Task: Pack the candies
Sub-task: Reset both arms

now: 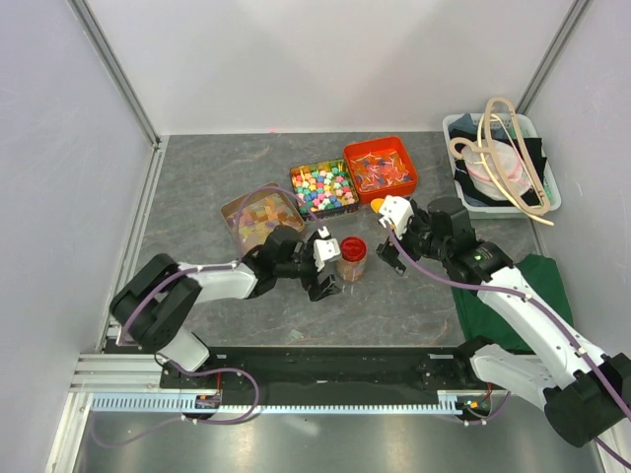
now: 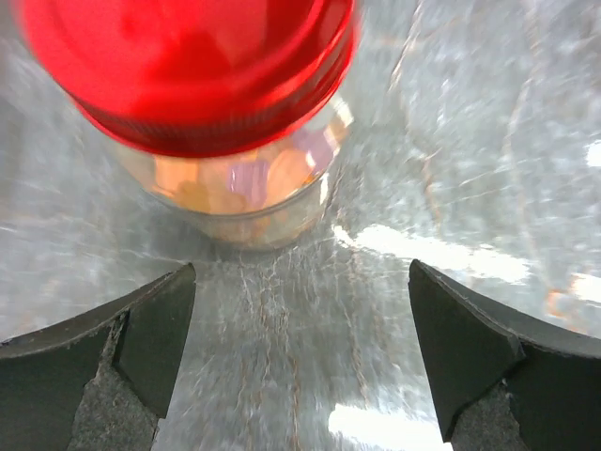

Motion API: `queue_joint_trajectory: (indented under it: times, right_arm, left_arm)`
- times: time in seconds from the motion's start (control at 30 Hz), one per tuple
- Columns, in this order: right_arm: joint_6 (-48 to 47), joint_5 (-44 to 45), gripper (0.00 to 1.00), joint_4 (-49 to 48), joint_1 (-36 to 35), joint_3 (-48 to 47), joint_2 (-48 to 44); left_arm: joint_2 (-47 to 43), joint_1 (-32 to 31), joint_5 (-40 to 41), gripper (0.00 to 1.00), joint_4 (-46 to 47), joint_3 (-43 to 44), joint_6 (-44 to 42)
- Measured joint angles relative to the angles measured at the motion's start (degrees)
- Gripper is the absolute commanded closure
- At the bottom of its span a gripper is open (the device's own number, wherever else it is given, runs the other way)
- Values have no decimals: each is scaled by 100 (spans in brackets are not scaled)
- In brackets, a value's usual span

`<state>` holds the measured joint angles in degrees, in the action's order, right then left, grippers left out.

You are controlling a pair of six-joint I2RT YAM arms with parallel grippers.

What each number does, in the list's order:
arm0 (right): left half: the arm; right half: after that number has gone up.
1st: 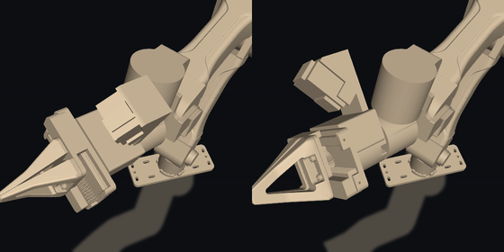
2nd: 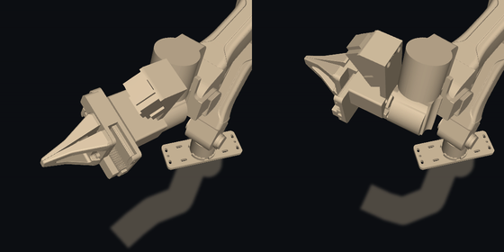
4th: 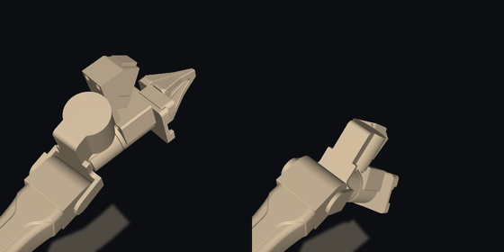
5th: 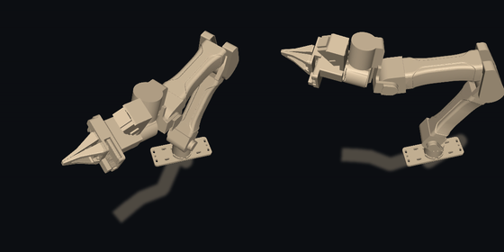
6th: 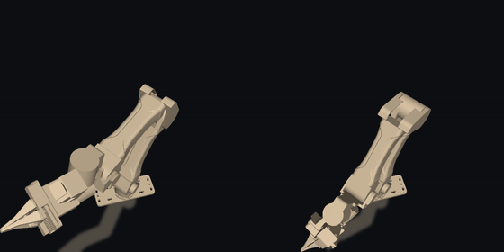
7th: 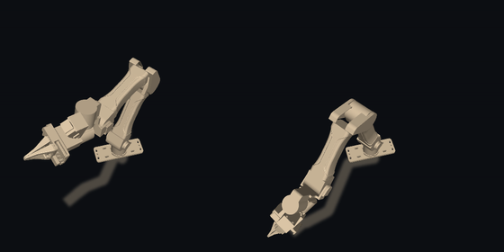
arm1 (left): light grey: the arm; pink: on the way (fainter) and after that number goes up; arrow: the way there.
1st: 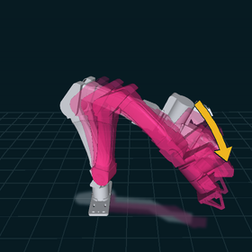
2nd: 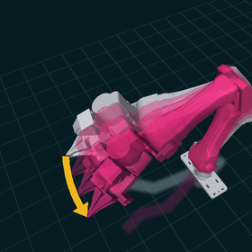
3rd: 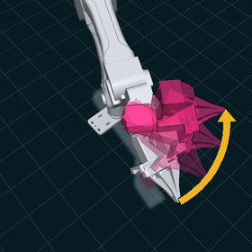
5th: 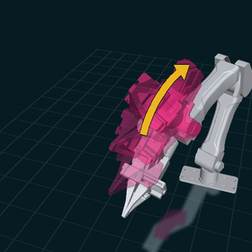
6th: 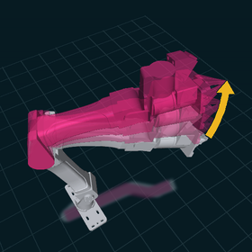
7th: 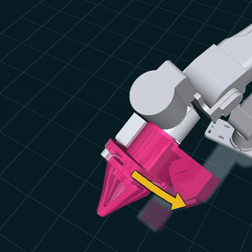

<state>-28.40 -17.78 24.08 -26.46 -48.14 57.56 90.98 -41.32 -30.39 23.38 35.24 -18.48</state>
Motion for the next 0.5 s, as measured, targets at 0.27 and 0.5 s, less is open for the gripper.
queue_joint_trajectory:
  times: [0.27, 0.5]
  right_arm:
    - [232, 299, 2, -140, 0, 48, -142]
    - [857, 1287, 2, -662, 0, 79, -343]
  left_arm:
    - [-1399, 140, -520, 1, -1198, 337, -289]
    - [-2105, 1014, -511, 1, -2441, 1552, -374]
